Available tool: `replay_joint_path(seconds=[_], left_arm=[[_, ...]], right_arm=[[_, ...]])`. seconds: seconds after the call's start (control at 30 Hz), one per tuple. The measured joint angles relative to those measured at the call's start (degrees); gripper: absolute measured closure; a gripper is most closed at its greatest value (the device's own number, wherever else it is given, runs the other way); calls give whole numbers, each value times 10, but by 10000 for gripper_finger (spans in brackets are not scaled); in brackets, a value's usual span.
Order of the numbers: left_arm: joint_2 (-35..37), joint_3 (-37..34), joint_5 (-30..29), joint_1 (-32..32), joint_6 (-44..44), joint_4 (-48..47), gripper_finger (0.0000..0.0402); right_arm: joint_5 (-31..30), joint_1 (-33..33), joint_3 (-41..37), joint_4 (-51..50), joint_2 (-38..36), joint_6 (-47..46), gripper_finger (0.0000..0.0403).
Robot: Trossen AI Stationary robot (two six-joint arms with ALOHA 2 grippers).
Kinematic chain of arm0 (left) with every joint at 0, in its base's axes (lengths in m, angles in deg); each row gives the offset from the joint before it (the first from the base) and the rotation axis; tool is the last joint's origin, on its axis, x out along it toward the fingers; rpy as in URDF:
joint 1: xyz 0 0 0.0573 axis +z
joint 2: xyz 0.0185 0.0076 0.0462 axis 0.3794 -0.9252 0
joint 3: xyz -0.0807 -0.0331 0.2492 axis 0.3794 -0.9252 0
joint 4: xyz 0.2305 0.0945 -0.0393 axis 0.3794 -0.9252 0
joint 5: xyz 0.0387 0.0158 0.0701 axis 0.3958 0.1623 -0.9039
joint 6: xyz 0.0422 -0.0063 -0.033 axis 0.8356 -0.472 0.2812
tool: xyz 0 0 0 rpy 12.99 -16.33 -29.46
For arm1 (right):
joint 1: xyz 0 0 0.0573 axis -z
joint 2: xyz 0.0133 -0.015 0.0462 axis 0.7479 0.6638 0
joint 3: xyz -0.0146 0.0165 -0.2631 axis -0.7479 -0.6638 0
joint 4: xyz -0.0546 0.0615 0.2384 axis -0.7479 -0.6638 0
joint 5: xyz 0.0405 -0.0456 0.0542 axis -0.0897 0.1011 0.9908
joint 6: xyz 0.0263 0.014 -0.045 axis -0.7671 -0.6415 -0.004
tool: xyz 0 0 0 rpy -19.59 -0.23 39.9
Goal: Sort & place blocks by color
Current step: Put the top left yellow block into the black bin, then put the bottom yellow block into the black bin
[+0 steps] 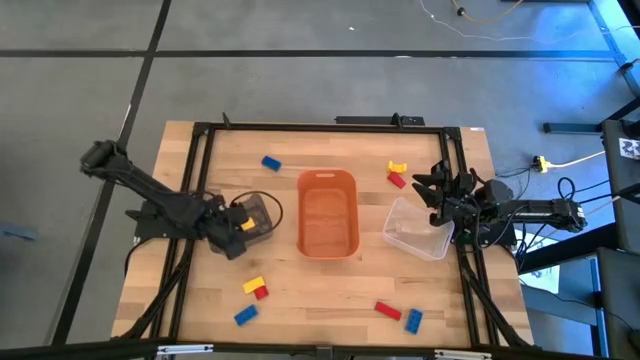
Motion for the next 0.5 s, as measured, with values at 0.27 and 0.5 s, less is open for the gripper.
replay_joint_path(seconds=[0.27,0.5], left_arm=[[-21,0,0,30,31,1,163],[-3,0,-2,41,43,0,142]], right_arm=[[0,0,0,0,0,1,279],[0,0,0,-3,0,0,279]])
